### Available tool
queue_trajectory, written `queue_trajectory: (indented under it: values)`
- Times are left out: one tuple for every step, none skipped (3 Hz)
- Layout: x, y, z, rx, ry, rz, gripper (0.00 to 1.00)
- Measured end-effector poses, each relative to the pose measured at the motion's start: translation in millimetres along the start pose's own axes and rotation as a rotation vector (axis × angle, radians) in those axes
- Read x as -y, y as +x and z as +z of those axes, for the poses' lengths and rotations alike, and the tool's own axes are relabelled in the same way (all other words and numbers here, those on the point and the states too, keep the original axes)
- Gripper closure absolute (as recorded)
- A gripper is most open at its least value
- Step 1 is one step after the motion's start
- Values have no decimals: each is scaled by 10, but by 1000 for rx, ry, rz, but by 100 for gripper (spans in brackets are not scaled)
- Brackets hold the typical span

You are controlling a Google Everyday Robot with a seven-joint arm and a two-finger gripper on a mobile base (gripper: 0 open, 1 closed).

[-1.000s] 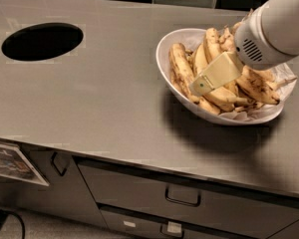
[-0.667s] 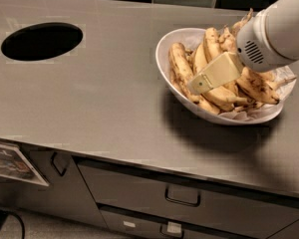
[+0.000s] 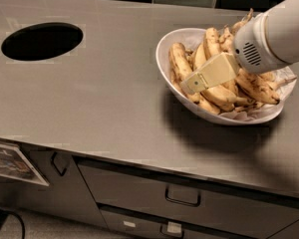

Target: Pick banana from white bowl

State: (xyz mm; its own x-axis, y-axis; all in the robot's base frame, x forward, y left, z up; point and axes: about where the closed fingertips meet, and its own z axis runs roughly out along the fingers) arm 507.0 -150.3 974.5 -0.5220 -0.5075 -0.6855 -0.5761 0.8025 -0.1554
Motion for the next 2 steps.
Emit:
queue_trajectory:
  values:
    - [-23,-35,1,3,-5,-3,12]
    - [-72,-117,-17,12,-1,-8,29]
